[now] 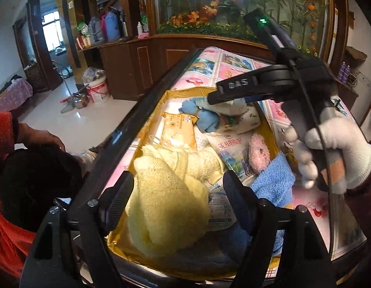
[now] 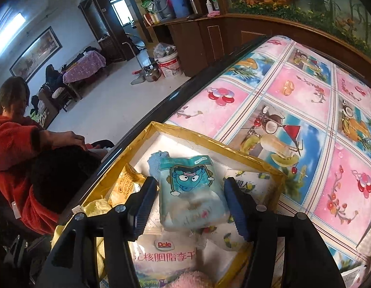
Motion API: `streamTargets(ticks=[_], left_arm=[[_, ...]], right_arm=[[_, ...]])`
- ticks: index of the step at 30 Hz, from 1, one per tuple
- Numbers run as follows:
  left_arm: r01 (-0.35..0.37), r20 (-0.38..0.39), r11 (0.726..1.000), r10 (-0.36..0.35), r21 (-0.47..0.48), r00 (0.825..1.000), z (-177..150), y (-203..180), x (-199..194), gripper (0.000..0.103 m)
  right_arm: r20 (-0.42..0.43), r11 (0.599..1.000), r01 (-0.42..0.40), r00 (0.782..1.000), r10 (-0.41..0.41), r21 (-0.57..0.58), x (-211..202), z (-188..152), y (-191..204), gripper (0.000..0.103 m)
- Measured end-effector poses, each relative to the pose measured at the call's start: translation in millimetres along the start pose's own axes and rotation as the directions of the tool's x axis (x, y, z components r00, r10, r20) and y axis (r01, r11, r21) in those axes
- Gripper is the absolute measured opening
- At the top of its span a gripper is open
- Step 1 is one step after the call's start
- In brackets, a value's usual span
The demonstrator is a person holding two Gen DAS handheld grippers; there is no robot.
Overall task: Organize soft objects
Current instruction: 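Carry the yellow towel and teal cartoon packet into the tray and release both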
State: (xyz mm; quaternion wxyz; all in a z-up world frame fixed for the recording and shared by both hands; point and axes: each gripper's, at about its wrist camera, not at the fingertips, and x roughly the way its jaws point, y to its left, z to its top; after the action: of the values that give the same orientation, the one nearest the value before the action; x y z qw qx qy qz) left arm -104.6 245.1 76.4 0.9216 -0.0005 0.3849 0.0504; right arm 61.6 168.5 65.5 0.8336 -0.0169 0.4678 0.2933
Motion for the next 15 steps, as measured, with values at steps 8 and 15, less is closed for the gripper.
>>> streamTargets(ticks=[8, 15], left_arm=[[-0.141, 0.071, 0.989, 0.137, 0.050, 0.988, 2, -16, -18, 0.080], [-0.193, 0.128, 0.977, 0.181, 0.091, 0.975, 3, -34, -37, 0.081]], right_arm=[[0.102, 0.999, -0.031, 0.994, 0.033, -0.021, -66, -30, 0, 0.071], [0.174, 0.997, -0.074, 0.982, 0.074, -0.006, -120, -71, -12, 0.072]])
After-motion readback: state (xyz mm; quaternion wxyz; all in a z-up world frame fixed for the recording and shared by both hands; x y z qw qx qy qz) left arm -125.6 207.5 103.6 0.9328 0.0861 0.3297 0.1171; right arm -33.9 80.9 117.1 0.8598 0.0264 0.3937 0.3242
